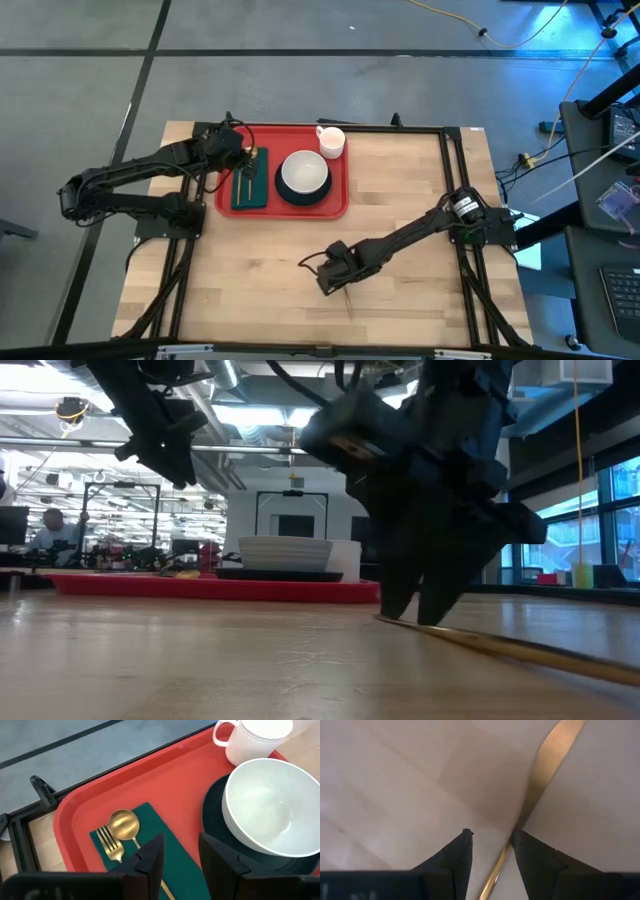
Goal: Set up tray
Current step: Put the gold knife on the green napkin to the right of the gold spoon
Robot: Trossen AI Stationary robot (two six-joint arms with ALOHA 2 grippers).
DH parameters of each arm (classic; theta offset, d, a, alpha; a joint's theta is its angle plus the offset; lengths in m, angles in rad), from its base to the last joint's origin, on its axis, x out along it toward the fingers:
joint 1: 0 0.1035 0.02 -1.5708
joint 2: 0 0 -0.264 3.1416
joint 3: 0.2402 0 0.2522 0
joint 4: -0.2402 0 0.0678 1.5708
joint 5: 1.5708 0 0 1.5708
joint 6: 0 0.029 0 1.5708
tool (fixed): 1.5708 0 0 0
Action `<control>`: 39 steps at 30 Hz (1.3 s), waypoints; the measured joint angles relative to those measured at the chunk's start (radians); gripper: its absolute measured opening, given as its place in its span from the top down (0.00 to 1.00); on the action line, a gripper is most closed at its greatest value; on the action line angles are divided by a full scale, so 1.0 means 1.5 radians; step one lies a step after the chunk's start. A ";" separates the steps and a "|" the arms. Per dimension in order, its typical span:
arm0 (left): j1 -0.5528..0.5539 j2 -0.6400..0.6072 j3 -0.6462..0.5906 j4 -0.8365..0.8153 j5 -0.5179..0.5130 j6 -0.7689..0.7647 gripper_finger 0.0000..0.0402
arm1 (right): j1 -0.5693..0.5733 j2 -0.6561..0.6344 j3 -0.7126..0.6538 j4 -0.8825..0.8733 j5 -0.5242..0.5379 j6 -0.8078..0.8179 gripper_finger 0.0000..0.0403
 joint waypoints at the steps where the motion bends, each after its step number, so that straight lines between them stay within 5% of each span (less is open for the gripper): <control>1: 0.000 0.000 0.000 0.000 0.000 0.000 0.72 | -0.003 0.000 0.000 -0.007 0.005 -0.012 0.63; 9: 0.000 0.000 0.000 0.000 0.033 -0.002 0.72 | -0.045 0.001 -0.002 -0.054 0.061 -0.098 0.63; 23: -0.031 0.000 0.000 -0.001 0.034 -0.006 0.72 | -0.088 0.001 -0.002 -0.074 0.045 -0.164 0.65; 39: -0.036 0.000 0.000 -0.001 0.027 -0.007 0.72 | -0.079 0.000 -0.004 -0.079 0.045 -0.156 0.99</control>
